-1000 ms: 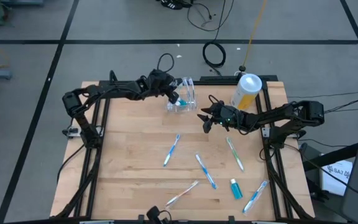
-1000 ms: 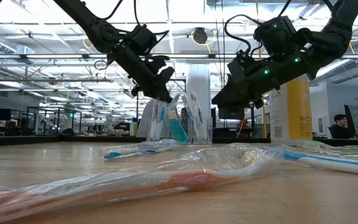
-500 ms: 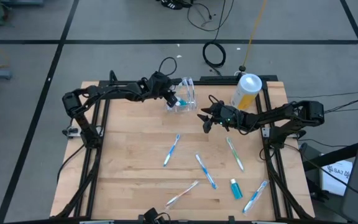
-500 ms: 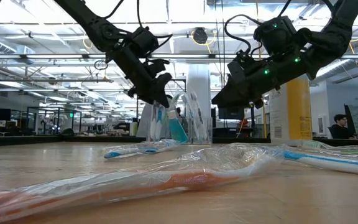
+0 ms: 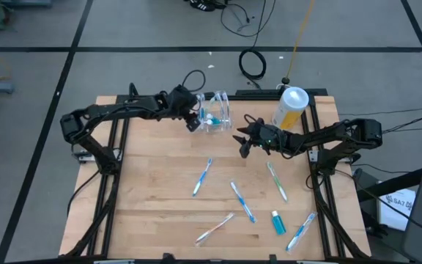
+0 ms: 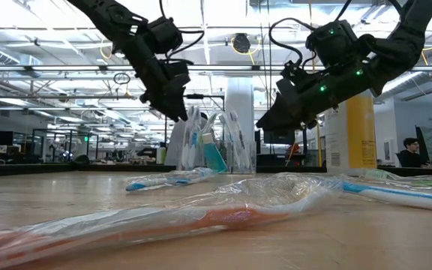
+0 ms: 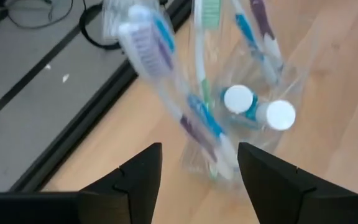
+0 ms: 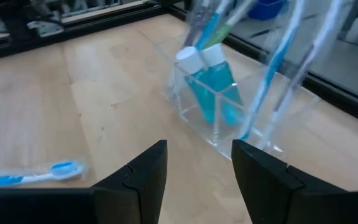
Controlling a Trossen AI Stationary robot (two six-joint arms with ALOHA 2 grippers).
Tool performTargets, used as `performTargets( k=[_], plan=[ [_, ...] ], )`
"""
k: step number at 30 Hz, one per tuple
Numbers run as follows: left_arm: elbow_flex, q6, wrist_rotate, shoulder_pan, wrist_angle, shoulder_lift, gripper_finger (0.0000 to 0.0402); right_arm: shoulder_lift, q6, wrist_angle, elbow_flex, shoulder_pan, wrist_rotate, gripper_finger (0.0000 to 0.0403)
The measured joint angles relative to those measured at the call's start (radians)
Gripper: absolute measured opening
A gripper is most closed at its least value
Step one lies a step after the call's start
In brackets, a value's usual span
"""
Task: Pick & Place toothbrushing station
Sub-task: Put the mouthwash into the transparent organizer
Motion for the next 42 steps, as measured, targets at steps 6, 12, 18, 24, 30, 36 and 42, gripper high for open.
performTargets(
  k=[6, 12, 18, 24, 30, 36, 42],
  plan=[
    [0.0, -0.033, 0.0, -0.011, -0.085, 0.0, 0.0218, 0.0, -0.052, -0.001, 0.0, 0.014, -0.044, 0.0182],
    [0.0, -0.063, -0.003, -0.029, -0.056, -0.018, 0.0218, 0.0, -0.089, 0.053, 0.0, 0.038, -0.042, 0.0211],
    [0.0, 0.001, -0.013, -0.032, -0.02, -0.051, 0.0218, -0.003, -0.078, 0.162, 0.0, 0.059, -0.047, 0.0228],
    [0.0, 0.054, -0.045, -0.029, -0.002, -0.05, 0.0218, -0.104, -0.001, -0.052, 0.066, 0.103, -0.134, 0.0222],
    [0.0, 0.09, -0.05, -0.025, 0.029, -0.045, 0.0218, -0.14, -0.005, -0.486, 0.303, 0.248, -0.044, 0.0217],
    [0.0, 0.116, -0.056, -0.017, 0.042, -0.045, 0.0218, -0.143, 0.214, -0.713, 0.446, 0.37, -0.122, 0.0217],
    [0.0, 0.127, -0.06, -0.006, 0.111, -0.045, 0.0218, -0.14, 0.618, -1.083, 0.479, 0.445, -0.149, 0.0217]
  ],
)
